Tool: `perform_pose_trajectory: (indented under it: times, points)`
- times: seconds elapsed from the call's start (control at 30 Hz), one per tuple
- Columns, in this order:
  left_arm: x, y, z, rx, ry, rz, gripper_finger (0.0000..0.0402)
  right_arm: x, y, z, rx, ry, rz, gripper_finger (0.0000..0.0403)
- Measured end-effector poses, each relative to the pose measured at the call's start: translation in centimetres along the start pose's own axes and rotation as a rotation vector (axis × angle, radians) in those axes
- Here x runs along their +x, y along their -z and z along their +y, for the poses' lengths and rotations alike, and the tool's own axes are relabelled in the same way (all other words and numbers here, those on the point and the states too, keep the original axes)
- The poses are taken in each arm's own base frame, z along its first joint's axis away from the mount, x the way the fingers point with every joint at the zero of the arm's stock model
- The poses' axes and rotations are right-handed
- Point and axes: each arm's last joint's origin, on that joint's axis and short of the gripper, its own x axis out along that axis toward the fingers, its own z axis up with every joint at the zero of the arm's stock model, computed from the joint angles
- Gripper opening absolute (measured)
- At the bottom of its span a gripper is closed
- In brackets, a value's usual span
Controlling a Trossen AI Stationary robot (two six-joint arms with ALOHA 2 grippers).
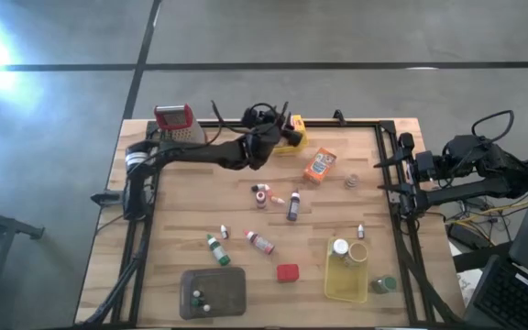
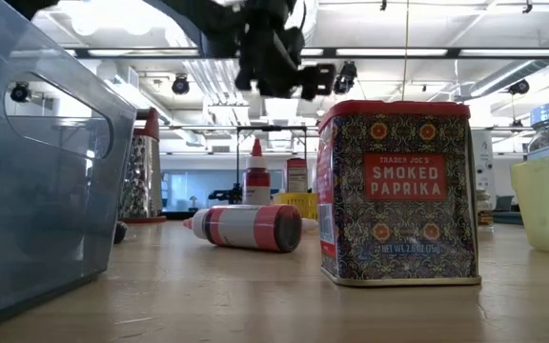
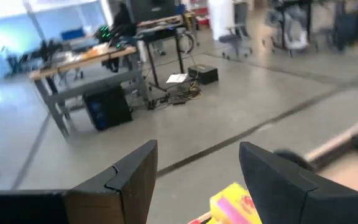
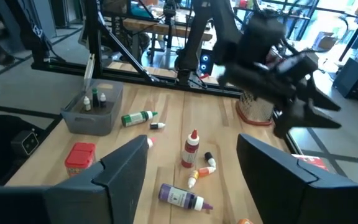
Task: Pick & Place Kitchen Items
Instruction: Put the red seasoning can into the bottom yellow bin
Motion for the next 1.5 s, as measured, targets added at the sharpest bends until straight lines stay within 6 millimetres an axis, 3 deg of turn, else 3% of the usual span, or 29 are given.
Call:
perform_pose_trajectory:
  times: [0.2, 0.4, 0.53, 0.87, 1.03, 1.23, 1.5]
  points:
    - [-4.4, -2.5, 1.1, 0.168, 0.101, 0.080, 0.0232, 0.0, 0.0, 0.0, 0.001, 0.000, 0.000, 0.0269]
    - [-7.9, -3.7, 3.9, 0.199, 0.417, 0.132, 0.0232, 0.0, 0.0, 0.0, 0.002, 0.000, 0.000, 0.0290]
    - [-10.0, -2.9, 6.9, 0.177, 0.510, 0.174, 0.0232, 0.0, 0.0, 0.0, -0.002, 0.000, 0.000, 0.0304]
    - [-15.4, -0.5, 15.3, 0.087, 0.547, 0.123, 0.0232, 0.0, 0.0, 0.0, 0.001, 0.000, 0.000, 0.0339]
    - [-17.1, 0.7, 18.2, 0.055, 0.548, 0.082, 0.0232, 0.0, 0.0, 0.0, 0.002, 0.000, 0.000, 0.0356]
    - [-18.2, 2.2, 19.9, 0.007, 0.547, 0.074, 0.0232, 0.0, 0.0, 0.0, 0.002, 0.000, 0.000, 0.0358]
    - [-18.4, 5.0, 20.1, 0.043, 0.546, 0.117, 0.0232, 0.0, 0.0, 0.0, 0.001, 0.000, 0.001, 0.0334]
